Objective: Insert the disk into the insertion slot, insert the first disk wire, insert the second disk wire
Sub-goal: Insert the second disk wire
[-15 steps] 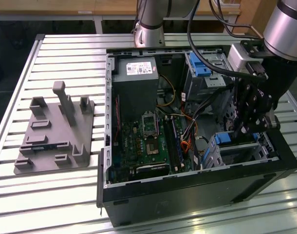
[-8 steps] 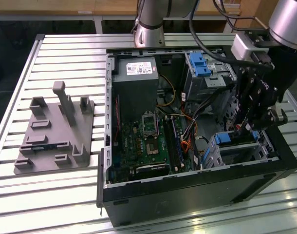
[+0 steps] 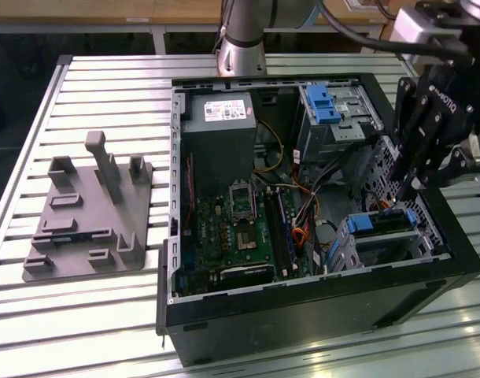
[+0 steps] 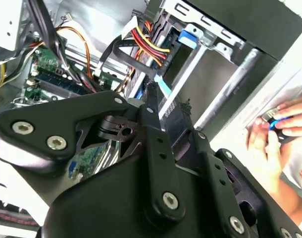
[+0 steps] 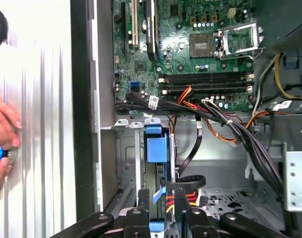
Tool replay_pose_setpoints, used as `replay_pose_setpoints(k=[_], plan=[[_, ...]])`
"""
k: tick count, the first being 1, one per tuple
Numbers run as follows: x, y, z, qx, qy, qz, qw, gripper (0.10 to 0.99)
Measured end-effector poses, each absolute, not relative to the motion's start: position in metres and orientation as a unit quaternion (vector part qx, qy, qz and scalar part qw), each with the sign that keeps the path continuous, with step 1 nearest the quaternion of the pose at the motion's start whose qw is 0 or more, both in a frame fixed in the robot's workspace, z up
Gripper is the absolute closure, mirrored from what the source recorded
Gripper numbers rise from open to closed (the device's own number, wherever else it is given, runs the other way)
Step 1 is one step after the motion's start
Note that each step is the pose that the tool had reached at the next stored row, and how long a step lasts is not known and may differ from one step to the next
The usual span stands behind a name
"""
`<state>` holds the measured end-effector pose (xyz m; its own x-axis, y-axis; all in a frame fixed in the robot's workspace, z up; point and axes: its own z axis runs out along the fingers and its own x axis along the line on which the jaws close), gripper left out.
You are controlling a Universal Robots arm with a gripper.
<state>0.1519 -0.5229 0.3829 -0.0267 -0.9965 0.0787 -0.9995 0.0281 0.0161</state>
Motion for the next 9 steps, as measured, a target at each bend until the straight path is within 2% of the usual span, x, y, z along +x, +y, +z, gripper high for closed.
replay_pose_setpoints(k=[9], plan=[[0.1519,-0.5229,0.3907,0.697,-0.716,0.022,0.034,0.745]])
